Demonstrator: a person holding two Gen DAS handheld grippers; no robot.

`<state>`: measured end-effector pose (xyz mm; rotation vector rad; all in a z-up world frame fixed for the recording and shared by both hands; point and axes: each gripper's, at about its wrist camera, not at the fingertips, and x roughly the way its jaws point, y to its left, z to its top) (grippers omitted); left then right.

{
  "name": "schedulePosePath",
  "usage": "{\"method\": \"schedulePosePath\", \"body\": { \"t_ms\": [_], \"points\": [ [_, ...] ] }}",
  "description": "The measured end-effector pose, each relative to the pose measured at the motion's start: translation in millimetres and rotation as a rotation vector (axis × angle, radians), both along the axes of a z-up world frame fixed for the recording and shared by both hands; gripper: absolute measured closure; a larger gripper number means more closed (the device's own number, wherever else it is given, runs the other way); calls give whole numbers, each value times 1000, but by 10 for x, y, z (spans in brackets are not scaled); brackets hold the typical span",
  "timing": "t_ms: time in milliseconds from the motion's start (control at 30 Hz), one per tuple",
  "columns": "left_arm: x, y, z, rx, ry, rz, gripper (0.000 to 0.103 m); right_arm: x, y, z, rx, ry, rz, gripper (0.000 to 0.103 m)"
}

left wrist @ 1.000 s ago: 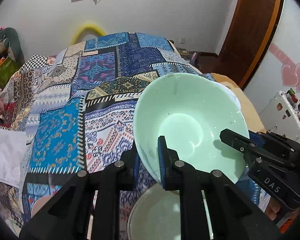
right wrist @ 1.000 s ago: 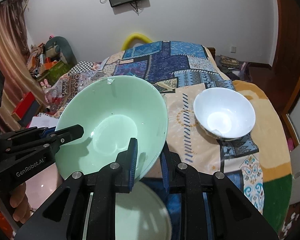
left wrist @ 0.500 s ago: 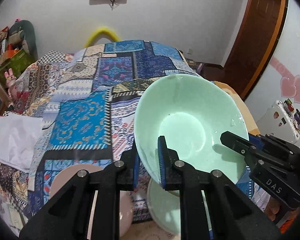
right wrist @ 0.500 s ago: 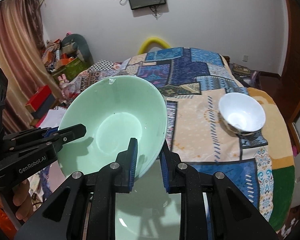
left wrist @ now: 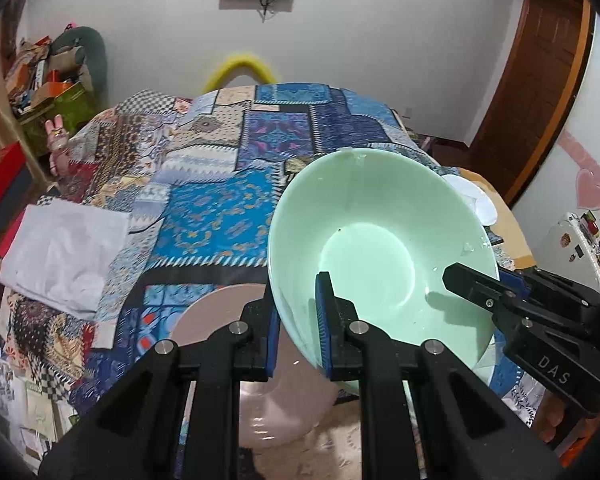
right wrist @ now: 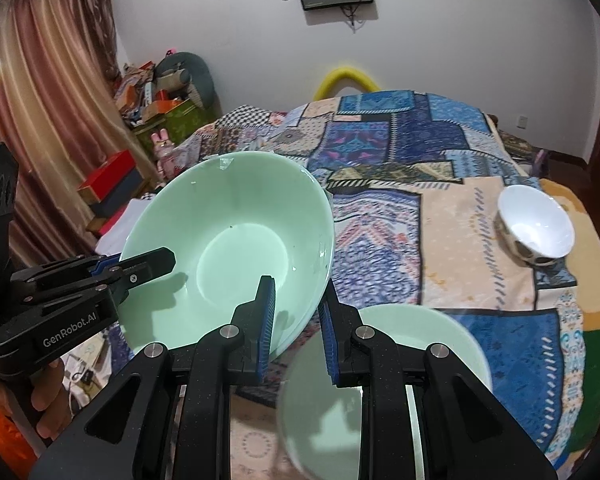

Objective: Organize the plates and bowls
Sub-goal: 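Lower the pale green bowl into the pink bowl and open both tools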

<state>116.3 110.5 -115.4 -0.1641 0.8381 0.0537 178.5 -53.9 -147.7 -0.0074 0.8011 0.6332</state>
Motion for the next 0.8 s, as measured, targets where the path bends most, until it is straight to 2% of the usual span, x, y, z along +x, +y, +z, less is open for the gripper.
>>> {"method": "schedulePosePath", "body": {
  "t_ms": [333,800],
  "points": [
    [-197,366,-231,-11,43,57,87,-110,333,-218,-6,56,65,83],
    [-250,606,-787,-36,162,78,87,-140,555,-545,-28,151,103,83]
  ]
}}
